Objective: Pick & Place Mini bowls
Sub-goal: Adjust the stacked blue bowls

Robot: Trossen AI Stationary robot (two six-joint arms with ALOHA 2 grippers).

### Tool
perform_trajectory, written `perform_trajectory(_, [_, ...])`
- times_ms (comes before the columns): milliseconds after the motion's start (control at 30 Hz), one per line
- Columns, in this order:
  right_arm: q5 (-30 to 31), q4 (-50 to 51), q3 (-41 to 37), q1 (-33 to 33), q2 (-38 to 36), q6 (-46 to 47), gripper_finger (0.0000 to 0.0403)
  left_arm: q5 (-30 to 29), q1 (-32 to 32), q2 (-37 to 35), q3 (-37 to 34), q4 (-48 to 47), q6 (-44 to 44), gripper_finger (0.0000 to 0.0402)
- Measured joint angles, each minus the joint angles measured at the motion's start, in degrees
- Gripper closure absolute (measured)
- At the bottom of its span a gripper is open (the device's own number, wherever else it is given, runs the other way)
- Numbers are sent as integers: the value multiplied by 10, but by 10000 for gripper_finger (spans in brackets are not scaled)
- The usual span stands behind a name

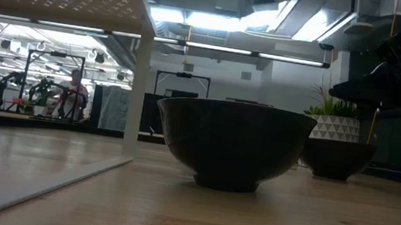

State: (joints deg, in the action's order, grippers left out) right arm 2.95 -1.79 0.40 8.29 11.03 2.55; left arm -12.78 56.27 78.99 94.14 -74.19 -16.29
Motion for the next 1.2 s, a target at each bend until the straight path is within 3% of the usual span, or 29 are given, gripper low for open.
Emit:
perform_trajectory(167, [0,0,0,0,0,0,299,-122,-9,-6,36,43,60,281])
perform_trajectory(267, [0,0,0,0,0,0,299,-152,-37,-4,36,76,75,286])
perform_trajectory(733, [0,0,0,0,0,0,299,-15,-231,91,36,68,100,298])
perform_trajectory(867, [0,0,0,0,0,0,299,12,-256,125,36,24,101,299])
perform_trajectory(1200, [0,0,0,0,0,0,299,5,-269,146,35,-10,140,328])
